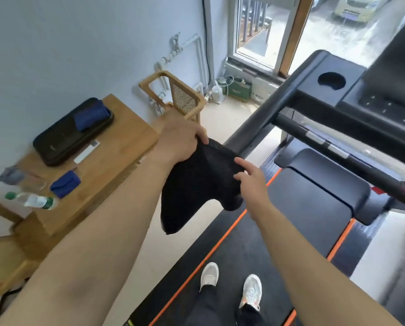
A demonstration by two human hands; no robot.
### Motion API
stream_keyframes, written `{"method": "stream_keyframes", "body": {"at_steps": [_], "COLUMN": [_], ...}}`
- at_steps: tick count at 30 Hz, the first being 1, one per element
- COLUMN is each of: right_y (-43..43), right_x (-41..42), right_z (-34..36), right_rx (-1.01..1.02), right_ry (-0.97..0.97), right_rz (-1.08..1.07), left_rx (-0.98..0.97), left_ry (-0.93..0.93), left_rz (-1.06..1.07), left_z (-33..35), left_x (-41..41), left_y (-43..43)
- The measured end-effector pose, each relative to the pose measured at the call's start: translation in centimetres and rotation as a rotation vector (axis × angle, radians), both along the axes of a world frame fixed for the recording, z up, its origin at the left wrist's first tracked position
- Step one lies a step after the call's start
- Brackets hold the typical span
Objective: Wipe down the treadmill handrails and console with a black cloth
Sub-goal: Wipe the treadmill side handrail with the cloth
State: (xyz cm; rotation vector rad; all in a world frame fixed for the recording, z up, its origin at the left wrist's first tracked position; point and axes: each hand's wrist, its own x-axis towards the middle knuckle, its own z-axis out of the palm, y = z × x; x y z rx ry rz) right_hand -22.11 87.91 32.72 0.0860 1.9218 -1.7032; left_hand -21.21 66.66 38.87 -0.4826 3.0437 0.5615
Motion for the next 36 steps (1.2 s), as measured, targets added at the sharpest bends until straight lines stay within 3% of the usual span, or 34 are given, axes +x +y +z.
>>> {"method": "stream_keyframes", "body": {"at_steps": [3, 5, 7, 9, 11, 13, 18, 27, 31, 36], "right_y": [-0.4, -0.7, -1.5, -3.3, -5.8, -8.2, -11.1, -9.5, -9.4, -10.7], "right_x": [-0.8, -0.4, 0.7, 2.4, 3.9, 4.6, 2.6, -9.4, -9.5, -3.6], "right_z": [-2.9, -4.2, -5.0, -6.3, -7.4, -8.0, -9.1, -9.7, -9.7, -10.0], "right_rx": [0.090, 0.314, 0.404, 0.291, 0.139, 0.043, -0.060, -0.093, -0.149, -0.176], "right_ry": [-0.040, 0.053, 0.122, 0.129, 0.065, -0.015, -0.103, -0.043, -0.046, -0.077], "right_rz": [-0.037, -0.016, -0.007, 0.042, 0.035, -0.097, -0.438, -0.543, -0.553, -0.582], "left_rx": [-0.052, 0.079, 0.257, 0.431, 0.507, 0.592, 0.945, 1.038, 1.169, 1.120], "left_ry": [0.053, 0.137, 0.124, -0.072, -0.263, -0.320, -0.305, -0.305, -0.334, -0.247], "left_rz": [-0.038, 0.099, 0.278, 0.387, 0.326, 0.268, 0.230, 0.015, 0.047, -0.010], "left_z": [-4.4, -6.6, -8.1, -9.4, -10.8, -12.0, -13.3, -12.9, -14.0, -13.8], "left_x": [-2.1, -1.2, 1.0, 3.1, 4.3, 4.1, -0.6, -13.0, -12.0, -4.9], "left_y": [2.1, 3.7, 4.3, 4.1, 3.6, 2.6, 1.3, 2.5, 2.2, 1.0]}}
